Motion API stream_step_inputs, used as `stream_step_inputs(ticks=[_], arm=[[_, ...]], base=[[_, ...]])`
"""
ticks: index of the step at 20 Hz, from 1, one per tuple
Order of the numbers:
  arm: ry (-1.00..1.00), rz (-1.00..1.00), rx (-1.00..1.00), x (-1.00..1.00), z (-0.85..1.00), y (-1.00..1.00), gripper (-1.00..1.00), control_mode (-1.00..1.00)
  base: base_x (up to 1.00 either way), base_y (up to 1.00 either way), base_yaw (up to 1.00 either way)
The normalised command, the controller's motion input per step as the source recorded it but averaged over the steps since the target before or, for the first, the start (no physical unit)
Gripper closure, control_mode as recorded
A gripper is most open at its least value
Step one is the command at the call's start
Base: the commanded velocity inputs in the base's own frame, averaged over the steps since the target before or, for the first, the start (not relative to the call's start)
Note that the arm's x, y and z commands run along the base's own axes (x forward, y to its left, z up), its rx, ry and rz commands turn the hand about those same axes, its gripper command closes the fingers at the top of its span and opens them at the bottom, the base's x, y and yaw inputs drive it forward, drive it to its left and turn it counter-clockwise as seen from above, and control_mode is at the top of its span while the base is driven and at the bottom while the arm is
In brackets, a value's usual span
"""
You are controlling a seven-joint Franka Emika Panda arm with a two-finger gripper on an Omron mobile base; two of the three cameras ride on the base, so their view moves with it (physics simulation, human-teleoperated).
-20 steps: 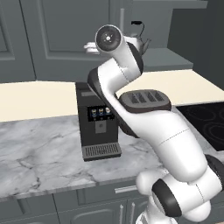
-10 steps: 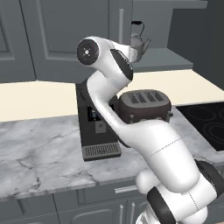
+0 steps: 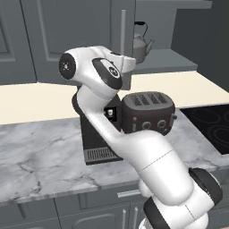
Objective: Open the cabinet, pick the kettle from the cabinet, and place it in the sink.
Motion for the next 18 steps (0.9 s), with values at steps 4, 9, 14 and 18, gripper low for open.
stream_step_inputs(ticks=[4, 9, 14, 18], arm=[[-0.02, -0.17, 0.00, -0.32, 0.03, 0.41, 1.00, -1.00], [-0.01, -0.09, 0.01, -0.36, 0.03, 0.39, 1.00, -1.00], [-0.08, 0.11, 0.15, -0.46, 0.08, 0.07, 1.00, -1.00], [-0.22, 0.29, 0.23, -0.41, 0.00, -0.12, -1.00, -1.00]], base=[[0.00, 0.00, 0.00], [0.00, 0.00, 0.00], [0.00, 0.00, 0.00], [0.00, 0.00, 0.00]])
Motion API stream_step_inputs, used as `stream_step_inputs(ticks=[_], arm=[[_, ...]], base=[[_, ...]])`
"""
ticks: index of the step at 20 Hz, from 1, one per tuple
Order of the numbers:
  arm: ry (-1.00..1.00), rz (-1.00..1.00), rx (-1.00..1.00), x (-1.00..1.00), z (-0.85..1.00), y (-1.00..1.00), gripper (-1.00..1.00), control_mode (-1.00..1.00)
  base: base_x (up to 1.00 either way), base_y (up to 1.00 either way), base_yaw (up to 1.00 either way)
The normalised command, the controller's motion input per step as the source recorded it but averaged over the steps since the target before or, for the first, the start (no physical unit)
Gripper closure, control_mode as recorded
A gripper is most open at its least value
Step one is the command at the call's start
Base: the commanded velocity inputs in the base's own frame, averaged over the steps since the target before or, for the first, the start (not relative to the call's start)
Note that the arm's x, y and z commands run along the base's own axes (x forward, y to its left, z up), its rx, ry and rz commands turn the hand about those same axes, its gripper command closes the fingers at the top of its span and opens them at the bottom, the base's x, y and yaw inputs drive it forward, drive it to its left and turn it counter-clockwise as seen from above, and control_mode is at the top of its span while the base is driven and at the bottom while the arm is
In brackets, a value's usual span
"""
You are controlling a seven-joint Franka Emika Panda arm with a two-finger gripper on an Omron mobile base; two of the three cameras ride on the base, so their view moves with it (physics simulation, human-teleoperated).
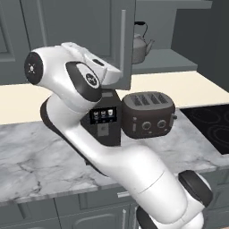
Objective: Open the cabinet, pick the kettle from the cabinet, and place it in the sink.
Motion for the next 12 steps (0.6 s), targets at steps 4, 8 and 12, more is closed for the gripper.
stream_step_inputs(ticks=[4, 8, 12], arm=[[-0.20, 0.30, 0.20, -0.27, -0.01, -0.44, -1.00, -1.00], [-0.10, 0.24, 0.19, -0.19, -0.07, -0.55, -1.00, -1.00], [-0.02, 0.19, 0.17, -0.11, -0.04, -0.56, -1.00, -1.00]], base=[[0.00, 0.00, 0.00], [0.00, 0.00, 0.00], [0.00, 0.00, 0.00]])
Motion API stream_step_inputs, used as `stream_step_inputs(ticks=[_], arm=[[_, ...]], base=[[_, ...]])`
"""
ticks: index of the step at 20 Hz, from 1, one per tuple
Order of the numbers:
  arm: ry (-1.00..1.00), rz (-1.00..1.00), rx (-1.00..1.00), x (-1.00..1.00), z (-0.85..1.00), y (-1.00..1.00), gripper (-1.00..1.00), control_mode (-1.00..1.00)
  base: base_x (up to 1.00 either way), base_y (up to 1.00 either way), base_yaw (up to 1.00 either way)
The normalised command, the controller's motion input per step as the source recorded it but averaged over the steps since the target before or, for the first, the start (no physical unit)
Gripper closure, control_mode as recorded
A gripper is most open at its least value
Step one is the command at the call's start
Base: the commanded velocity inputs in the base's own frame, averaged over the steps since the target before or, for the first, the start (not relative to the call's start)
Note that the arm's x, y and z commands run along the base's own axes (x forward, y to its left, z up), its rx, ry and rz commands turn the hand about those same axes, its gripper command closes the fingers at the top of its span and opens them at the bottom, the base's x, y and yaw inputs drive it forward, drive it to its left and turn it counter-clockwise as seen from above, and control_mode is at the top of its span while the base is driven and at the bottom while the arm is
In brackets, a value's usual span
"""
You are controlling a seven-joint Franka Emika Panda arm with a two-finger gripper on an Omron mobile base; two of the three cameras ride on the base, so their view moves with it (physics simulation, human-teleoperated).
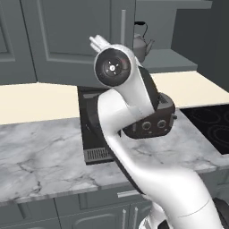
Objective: Open the cabinet, pick the kettle from the cabinet, and place it in the sink.
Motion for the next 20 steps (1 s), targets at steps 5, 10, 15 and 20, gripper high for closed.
stream_step_inputs(ticks=[5, 10, 15, 20], arm=[[-0.02, 0.14, 0.25, -0.10, 0.00, -0.55, -1.00, -1.00], [0.00, 0.12, 0.25, -0.04, 0.00, -0.53, -1.00, -1.00], [0.00, 0.11, 0.27, 0.00, 0.04, -0.50, -1.00, -1.00], [0.00, 0.16, 0.29, 0.02, 0.12, -0.43, -1.00, -1.00]], base=[[0.00, 0.00, 0.00], [0.00, 0.00, 0.00], [0.00, 0.00, 0.00], [0.00, 0.00, 0.00]])
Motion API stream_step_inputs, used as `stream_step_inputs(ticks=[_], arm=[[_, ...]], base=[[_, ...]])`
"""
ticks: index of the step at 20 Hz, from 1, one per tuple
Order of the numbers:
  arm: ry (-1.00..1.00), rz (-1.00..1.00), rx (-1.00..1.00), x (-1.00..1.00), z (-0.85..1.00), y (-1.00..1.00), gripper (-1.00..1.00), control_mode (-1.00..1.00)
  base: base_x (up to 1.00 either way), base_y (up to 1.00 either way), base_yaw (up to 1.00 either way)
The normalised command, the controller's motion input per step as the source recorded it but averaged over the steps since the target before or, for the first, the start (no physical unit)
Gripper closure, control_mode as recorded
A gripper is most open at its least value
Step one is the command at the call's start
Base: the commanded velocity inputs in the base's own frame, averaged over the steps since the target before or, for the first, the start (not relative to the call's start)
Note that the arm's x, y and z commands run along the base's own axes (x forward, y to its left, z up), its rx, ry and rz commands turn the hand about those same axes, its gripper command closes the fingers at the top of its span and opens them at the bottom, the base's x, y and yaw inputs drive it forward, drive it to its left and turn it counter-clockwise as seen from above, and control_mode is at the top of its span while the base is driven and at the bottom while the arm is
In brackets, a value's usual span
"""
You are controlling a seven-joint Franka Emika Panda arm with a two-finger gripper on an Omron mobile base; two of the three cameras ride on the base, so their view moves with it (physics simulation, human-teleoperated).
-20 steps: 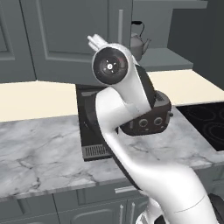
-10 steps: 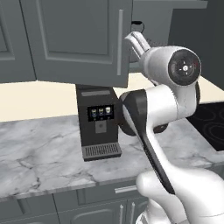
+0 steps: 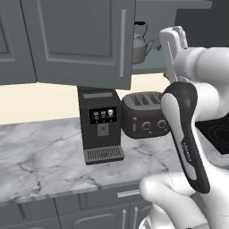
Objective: Open the cabinet, pick the kettle from the cabinet, and place it in the sink.
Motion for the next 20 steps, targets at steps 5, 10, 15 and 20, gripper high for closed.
stream_step_inputs(ticks=[5, 10, 15, 20], arm=[[0.11, 0.12, 0.34, 0.15, 0.14, -0.34, -1.00, -1.00], [0.06, 0.17, 0.31, 0.30, 0.03, -0.14, -1.00, -1.00], [0.10, 0.21, 0.27, 0.36, 0.00, -0.04, -1.00, -1.00], [0.08, 0.25, 0.14, 0.38, -0.03, 0.03, -1.00, -1.00]], base=[[0.00, 0.00, 0.00], [0.00, 0.00, 0.00], [0.00, 0.00, 0.00], [0.00, 0.00, 0.00]])
